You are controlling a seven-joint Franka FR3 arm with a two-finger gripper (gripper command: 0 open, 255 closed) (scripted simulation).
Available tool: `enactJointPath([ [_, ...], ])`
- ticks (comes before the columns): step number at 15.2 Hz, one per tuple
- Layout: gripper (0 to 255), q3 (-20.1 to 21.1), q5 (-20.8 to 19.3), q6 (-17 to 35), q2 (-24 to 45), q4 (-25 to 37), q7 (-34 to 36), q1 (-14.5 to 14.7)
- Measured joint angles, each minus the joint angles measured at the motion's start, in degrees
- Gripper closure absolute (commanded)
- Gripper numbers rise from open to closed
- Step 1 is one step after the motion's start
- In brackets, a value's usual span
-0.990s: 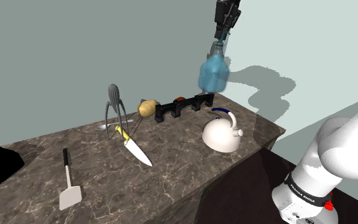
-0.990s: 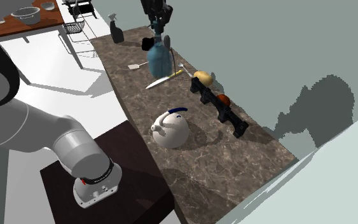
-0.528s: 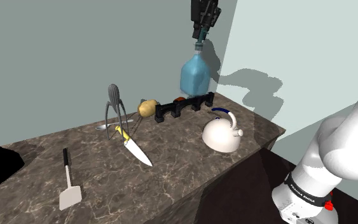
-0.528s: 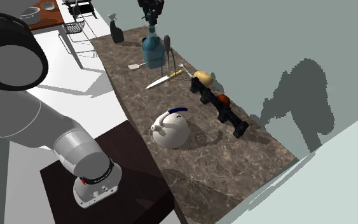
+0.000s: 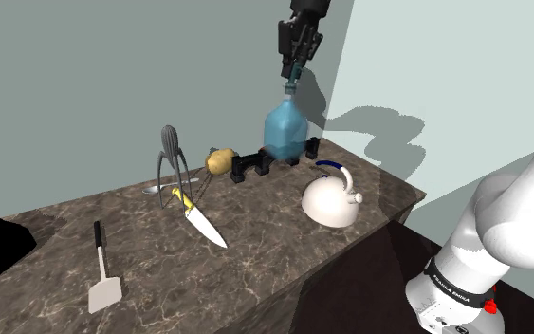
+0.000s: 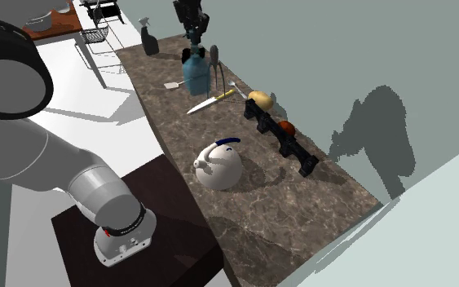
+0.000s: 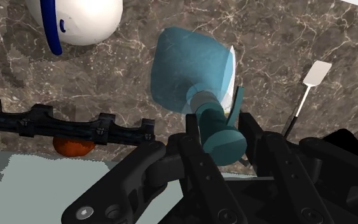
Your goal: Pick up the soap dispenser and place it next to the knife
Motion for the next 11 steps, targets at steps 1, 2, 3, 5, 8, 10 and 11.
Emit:
enactJointPath([
  [1,255,-0.02,0.03,0.79,-0.24,-1.05,-0.14,-0.01],
  [2,255,-0.03,0.05,1.56,-0.36,-1.94,-0.28,-0.02],
  [3,255,-0.04,0.1,2.4,-0.72,-3.16,-0.43,-0.02],
  [5,255,0.04,0.19,3.95,-1.32,-5.31,-0.54,0.04],
  [8,255,0.05,0.29,6.45,-1.82,-8.33,-0.92,0.05],
  [10,255,0.06,0.36,7.73,-2.22,-10.01,-1.1,0.06],
  [11,255,0.05,0.4,8.5,-2.36,-10.92,-1.24,0.06],
])
